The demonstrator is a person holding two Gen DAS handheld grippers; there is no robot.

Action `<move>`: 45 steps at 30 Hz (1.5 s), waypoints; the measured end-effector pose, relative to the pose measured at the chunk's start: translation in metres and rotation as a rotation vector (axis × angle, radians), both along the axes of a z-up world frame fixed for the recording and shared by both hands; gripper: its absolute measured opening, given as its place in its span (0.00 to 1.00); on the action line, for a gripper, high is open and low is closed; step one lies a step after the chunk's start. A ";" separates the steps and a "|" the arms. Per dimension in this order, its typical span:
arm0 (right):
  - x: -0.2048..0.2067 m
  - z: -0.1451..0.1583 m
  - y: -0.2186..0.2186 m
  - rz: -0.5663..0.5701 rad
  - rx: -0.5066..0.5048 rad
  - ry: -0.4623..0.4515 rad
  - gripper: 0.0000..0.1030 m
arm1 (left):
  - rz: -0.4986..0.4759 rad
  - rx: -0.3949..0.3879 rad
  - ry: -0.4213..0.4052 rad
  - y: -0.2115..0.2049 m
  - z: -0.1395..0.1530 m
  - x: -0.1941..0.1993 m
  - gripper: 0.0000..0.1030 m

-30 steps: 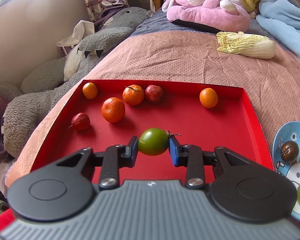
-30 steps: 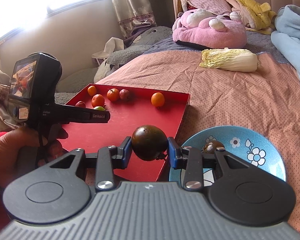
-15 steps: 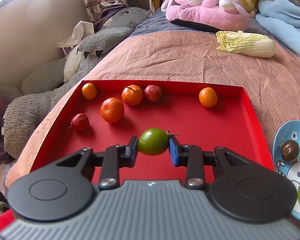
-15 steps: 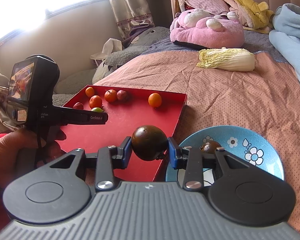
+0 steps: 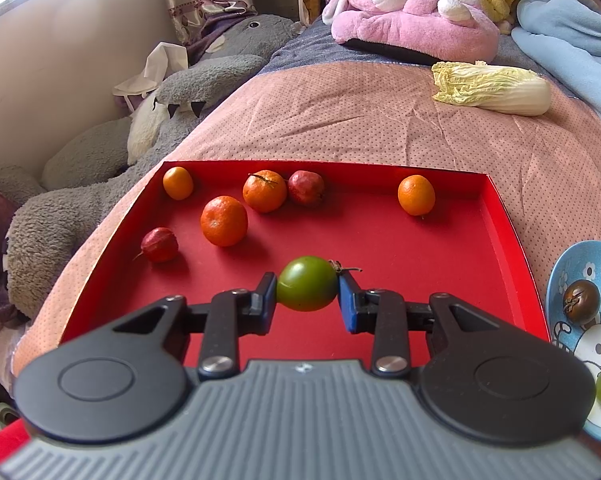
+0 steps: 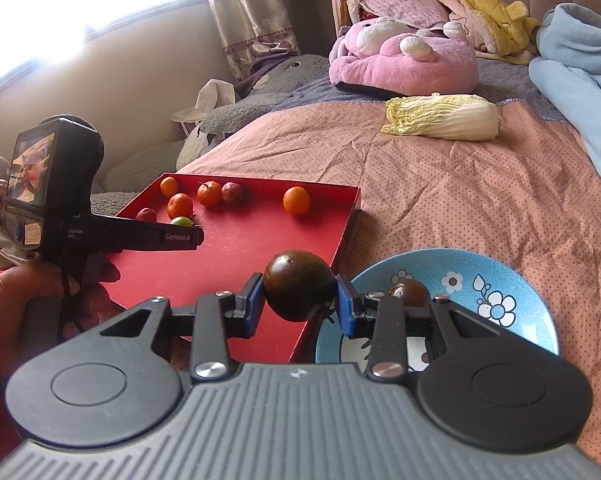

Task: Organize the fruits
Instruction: 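Carry the dark tomato over the blue tiger plate with the right tool, then lower the dark tomato onto the plate and open the right tool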

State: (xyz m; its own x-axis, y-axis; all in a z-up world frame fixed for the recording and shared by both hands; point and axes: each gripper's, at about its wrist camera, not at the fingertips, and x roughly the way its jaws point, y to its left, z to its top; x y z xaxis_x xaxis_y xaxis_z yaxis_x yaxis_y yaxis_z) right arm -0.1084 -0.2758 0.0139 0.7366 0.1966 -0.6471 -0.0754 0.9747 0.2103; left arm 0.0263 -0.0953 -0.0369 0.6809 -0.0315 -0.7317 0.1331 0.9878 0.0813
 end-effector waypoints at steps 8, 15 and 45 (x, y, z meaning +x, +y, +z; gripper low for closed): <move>-0.006 -0.006 -0.021 -0.047 -0.023 0.013 0.42 | -0.001 0.000 -0.002 -0.001 0.000 0.000 0.35; -0.015 -0.026 -0.046 -0.109 -0.066 0.052 0.42 | -0.007 0.005 -0.004 -0.003 0.000 0.000 0.35; -0.022 -0.026 -0.064 -0.169 -0.078 0.006 0.69 | -0.023 0.024 -0.016 -0.006 0.001 -0.003 0.35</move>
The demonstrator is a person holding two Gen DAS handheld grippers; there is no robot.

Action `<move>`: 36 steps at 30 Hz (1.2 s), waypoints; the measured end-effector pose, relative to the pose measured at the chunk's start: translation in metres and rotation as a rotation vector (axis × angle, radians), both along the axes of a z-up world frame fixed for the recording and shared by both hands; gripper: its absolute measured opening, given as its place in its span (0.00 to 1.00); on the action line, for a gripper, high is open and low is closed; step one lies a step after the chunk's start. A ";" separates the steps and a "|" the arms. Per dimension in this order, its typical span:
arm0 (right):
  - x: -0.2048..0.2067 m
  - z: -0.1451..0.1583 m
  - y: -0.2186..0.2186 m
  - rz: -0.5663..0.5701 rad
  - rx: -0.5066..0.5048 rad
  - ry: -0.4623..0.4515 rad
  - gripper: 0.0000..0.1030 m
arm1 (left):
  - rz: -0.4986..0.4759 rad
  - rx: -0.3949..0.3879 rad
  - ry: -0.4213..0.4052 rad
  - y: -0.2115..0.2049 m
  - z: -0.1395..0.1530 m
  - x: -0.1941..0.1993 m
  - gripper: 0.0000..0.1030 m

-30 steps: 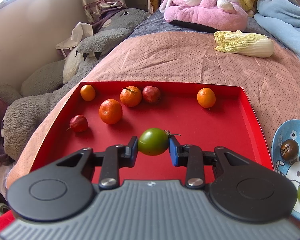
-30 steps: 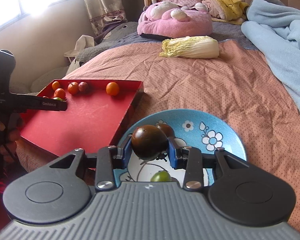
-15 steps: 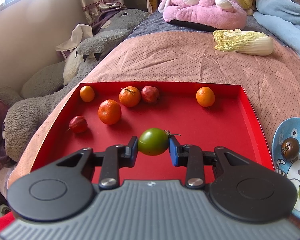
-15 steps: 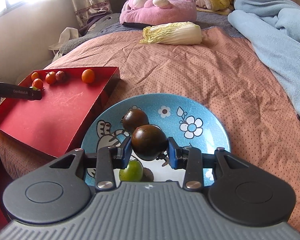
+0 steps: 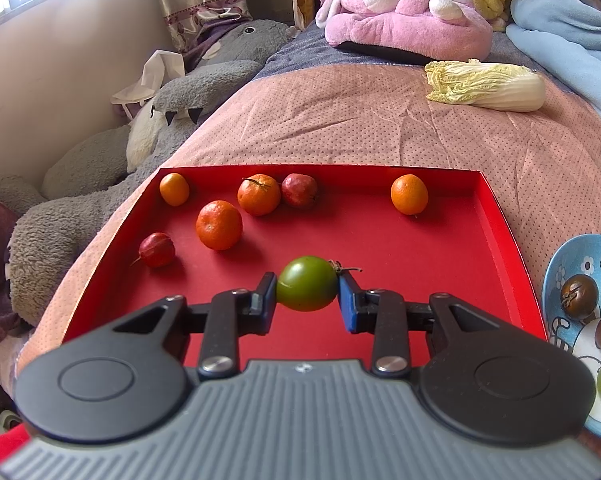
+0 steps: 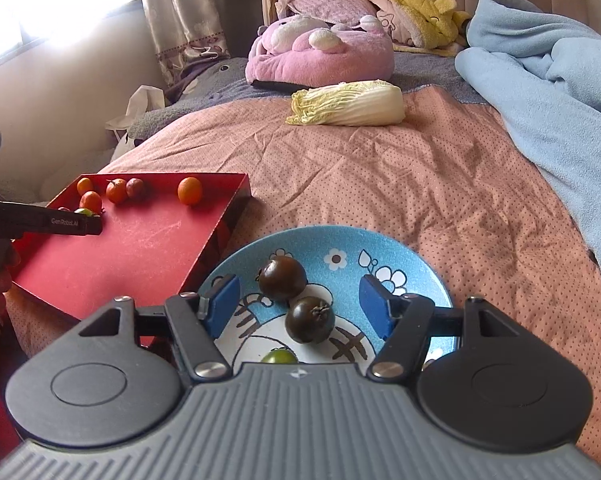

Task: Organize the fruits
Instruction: 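Lower the dark tomato onto the plate and open the right tool, then carry the green tomato onto the tiger plate and open the left tool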

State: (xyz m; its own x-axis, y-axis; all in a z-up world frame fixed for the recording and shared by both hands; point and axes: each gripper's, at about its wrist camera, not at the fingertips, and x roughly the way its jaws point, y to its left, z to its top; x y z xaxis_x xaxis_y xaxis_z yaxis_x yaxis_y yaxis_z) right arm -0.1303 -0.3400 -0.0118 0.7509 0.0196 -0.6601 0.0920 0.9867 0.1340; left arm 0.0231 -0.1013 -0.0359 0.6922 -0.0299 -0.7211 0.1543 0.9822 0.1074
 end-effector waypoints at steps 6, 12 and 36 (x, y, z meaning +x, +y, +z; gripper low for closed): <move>-0.017 0.011 0.011 0.051 0.005 -0.006 0.71 | -0.015 -0.003 -0.007 -0.002 0.002 -0.004 0.35; -0.029 0.007 0.017 0.068 0.010 0.015 0.71 | -0.041 -0.009 -0.011 -0.009 0.003 -0.013 0.35; -0.054 -0.004 -0.004 0.029 0.012 0.041 0.74 | -0.263 -0.050 -0.068 -0.062 0.018 -0.056 0.35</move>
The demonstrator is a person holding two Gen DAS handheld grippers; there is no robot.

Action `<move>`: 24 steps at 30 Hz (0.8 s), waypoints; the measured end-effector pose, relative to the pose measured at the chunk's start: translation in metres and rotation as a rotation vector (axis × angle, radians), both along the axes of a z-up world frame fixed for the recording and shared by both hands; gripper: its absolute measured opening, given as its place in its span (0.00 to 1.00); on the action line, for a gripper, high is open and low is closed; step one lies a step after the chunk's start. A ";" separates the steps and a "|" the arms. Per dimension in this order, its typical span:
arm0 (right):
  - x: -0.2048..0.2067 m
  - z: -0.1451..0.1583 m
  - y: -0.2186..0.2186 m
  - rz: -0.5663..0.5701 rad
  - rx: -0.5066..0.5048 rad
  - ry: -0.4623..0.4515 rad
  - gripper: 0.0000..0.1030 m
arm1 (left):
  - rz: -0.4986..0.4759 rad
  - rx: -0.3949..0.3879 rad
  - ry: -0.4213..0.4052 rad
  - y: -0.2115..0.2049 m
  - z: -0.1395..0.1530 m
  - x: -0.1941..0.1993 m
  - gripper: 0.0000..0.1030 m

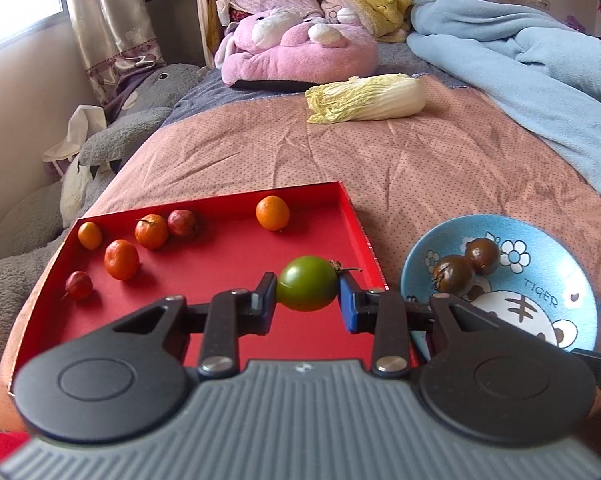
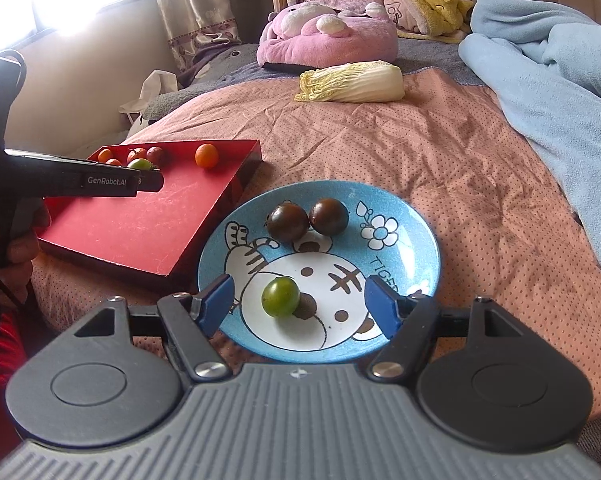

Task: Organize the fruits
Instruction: 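Carry the green tomato onto the tiger plate and open the left tool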

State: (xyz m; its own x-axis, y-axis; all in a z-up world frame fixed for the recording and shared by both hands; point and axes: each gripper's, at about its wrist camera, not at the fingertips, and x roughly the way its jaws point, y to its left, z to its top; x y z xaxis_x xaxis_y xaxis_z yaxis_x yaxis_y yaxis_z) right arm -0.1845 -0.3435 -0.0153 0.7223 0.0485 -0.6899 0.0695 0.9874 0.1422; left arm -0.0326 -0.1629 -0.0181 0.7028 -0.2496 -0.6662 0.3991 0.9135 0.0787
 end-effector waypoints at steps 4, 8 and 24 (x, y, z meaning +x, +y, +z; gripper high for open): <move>-0.001 -0.004 -0.005 -0.012 -0.004 0.013 0.74 | -0.059 -0.022 0.019 -0.019 0.001 -0.012 0.35; -0.004 -0.004 -0.007 -0.014 -0.003 0.015 0.74 | -0.121 -0.025 0.024 -0.039 0.002 -0.024 0.35; -0.020 -0.011 -0.009 -0.002 0.001 0.040 0.75 | -0.262 0.022 0.063 -0.098 -0.013 -0.041 0.36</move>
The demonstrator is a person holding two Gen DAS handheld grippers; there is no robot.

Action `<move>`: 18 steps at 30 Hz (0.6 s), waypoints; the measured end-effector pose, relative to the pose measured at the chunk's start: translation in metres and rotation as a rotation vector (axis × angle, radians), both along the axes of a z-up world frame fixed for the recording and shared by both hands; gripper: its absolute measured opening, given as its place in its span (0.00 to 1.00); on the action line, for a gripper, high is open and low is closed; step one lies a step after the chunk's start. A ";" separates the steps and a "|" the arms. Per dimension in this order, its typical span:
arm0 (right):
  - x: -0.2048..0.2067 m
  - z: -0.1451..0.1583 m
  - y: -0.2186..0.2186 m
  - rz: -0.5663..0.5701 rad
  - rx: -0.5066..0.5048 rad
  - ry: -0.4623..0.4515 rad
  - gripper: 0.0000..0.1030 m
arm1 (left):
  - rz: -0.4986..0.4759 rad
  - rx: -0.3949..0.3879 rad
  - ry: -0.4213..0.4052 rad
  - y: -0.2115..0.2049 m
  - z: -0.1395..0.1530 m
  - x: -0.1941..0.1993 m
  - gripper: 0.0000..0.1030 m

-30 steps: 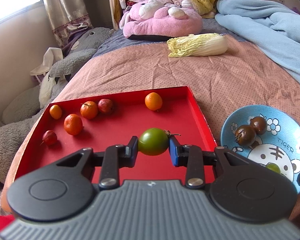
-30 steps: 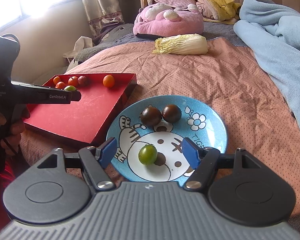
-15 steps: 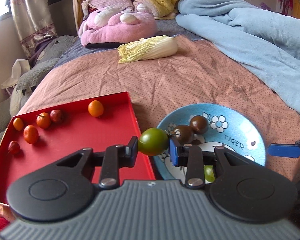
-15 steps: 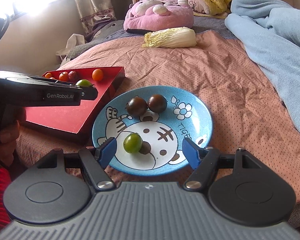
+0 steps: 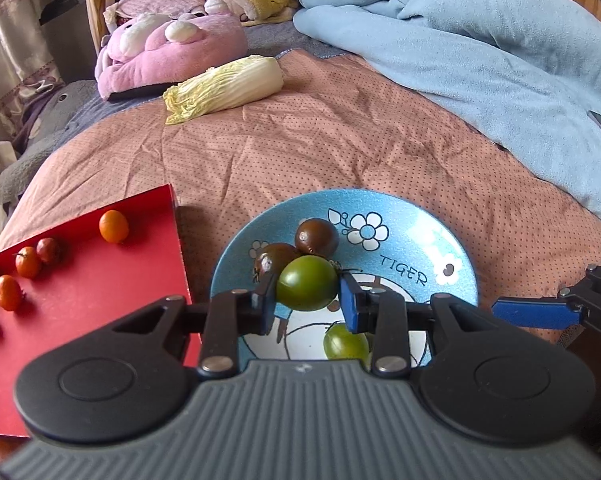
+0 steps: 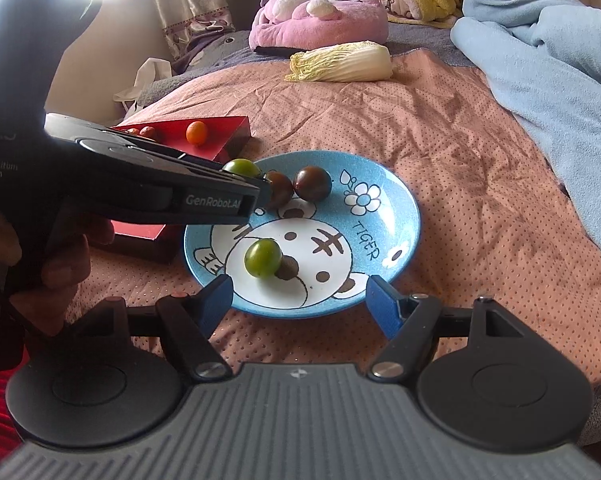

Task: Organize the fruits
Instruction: 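Carry the green tomato onto the tiger plate and open the left tool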

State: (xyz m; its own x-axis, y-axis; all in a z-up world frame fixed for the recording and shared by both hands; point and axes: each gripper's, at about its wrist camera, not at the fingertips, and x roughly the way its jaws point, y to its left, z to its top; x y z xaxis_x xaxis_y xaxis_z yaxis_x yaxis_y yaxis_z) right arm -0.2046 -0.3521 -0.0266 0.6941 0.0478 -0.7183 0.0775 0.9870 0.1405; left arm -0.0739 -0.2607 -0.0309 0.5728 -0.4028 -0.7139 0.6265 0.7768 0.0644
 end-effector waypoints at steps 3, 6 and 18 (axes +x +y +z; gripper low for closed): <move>-0.001 0.000 -0.001 0.001 0.003 -0.002 0.75 | -0.013 0.002 0.010 -0.001 -0.002 -0.001 0.36; -0.001 0.001 -0.001 0.000 0.003 -0.003 0.76 | -0.009 0.017 0.011 -0.001 -0.004 -0.002 0.37; -0.003 0.004 0.000 0.003 0.000 -0.004 0.78 | -0.020 -0.027 -0.006 0.006 0.007 -0.010 0.63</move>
